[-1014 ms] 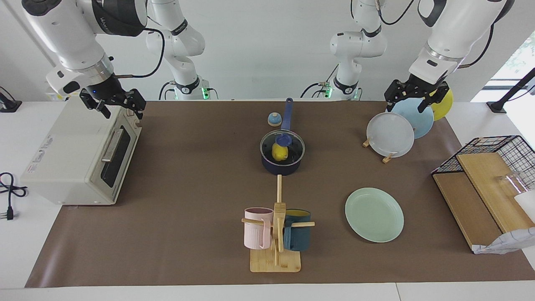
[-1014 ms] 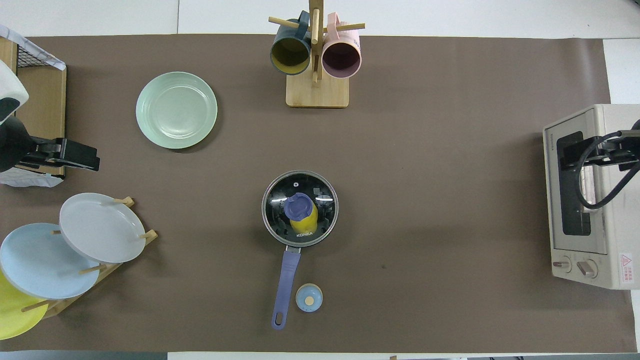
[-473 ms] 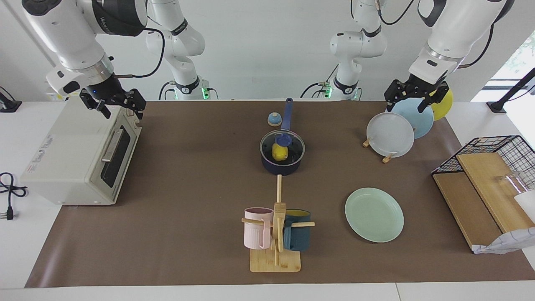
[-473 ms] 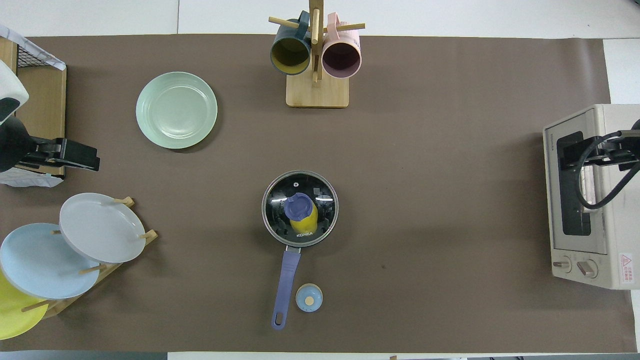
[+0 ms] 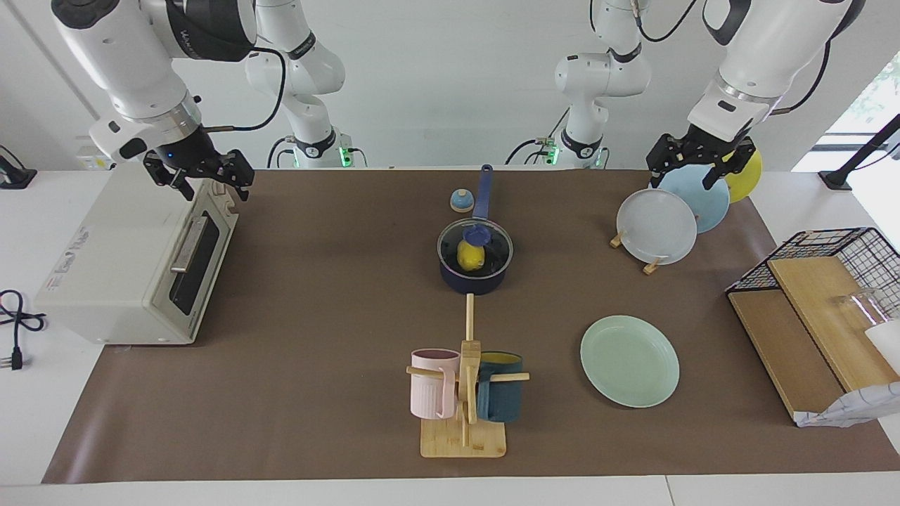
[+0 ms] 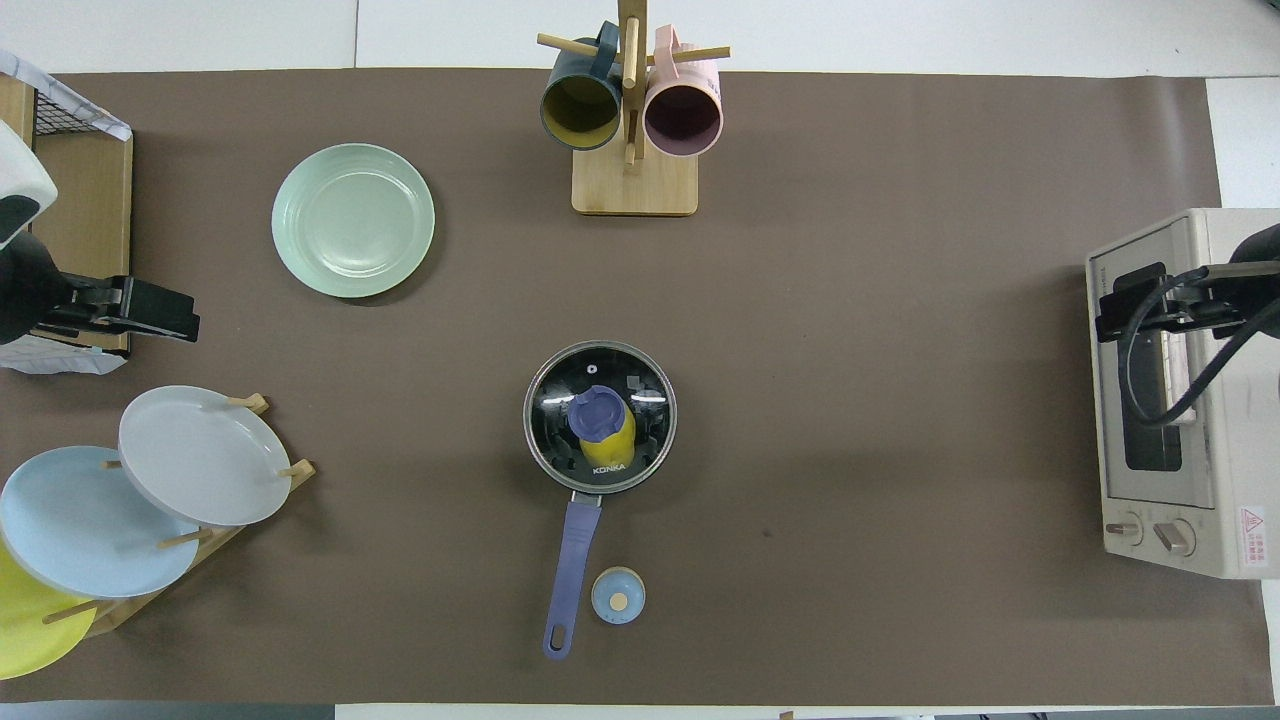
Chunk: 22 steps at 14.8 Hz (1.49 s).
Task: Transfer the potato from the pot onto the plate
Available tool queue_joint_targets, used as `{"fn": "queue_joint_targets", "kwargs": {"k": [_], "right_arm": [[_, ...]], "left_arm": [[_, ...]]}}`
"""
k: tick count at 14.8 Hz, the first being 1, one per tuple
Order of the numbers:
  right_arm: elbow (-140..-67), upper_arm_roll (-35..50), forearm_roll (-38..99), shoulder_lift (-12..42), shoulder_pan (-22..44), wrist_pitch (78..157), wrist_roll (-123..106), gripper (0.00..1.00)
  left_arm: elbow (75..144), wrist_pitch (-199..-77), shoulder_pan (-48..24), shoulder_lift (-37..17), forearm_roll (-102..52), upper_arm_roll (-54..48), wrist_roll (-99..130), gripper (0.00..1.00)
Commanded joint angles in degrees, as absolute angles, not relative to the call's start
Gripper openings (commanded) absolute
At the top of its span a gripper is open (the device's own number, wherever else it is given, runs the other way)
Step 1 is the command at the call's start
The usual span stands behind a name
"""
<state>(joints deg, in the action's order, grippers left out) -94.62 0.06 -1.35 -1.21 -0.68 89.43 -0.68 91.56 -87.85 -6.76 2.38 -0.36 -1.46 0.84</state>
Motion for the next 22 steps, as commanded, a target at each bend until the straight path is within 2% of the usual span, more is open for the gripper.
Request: {"fn": "queue_joint_targets", "kwargs": {"k": [1, 3, 7, 11, 13, 15, 18, 22], "right_arm": [[-96.2, 0.1, -0.4, -2.2, -0.9, 91.8, -2.0, 1.0], [-96.2, 0.5, -0.3, -2.1, -0.6, 91.1, -2.0, 1.0], [-92.1, 1.1, -0.2, -0.4, 4.8, 89.0, 0.6, 1.0], [-80.2, 1.2, -0.5, 6.7, 9.8, 82.5, 6.8, 1.0], [-75.6, 1.2, -0.9, 9.7, 15.0, 80.3, 11.9, 1.0], [-75.8, 1.7, -0.2, 9.8, 18.5, 82.9, 18.6, 1.0], [-77.5, 2.5, -0.7, 12.3, 28.3, 89.1, 28.0, 1.0], [-87.3, 2.5, -0.4, 13.9, 33.6, 102.9, 35.3, 1.0]], "left_arm": [[92.9, -88.8, -7.5, 3.4, 0.3, -1.1, 1.3, 1.0], [93.0, -88.9, -7.5, 3.4, 0.3, -1.1, 1.2, 1.0], [93.0, -88.9, -7.5, 3.4, 0.3, -1.1, 1.2, 1.0], [93.0, -88.9, -7.5, 3.4, 0.3, -1.1, 1.2, 1.0], [93.0, -88.9, -7.5, 3.4, 0.3, -1.1, 1.2, 1.0], [93.0, -88.9, -7.4, 3.4, 0.3, -1.1, 1.2, 1.0], [93.0, -88.9, -7.4, 3.4, 0.3, -1.1, 1.2, 1.0], [93.1, -88.9, -7.4, 3.4, 0.3, -1.1, 1.1, 1.0]]}}
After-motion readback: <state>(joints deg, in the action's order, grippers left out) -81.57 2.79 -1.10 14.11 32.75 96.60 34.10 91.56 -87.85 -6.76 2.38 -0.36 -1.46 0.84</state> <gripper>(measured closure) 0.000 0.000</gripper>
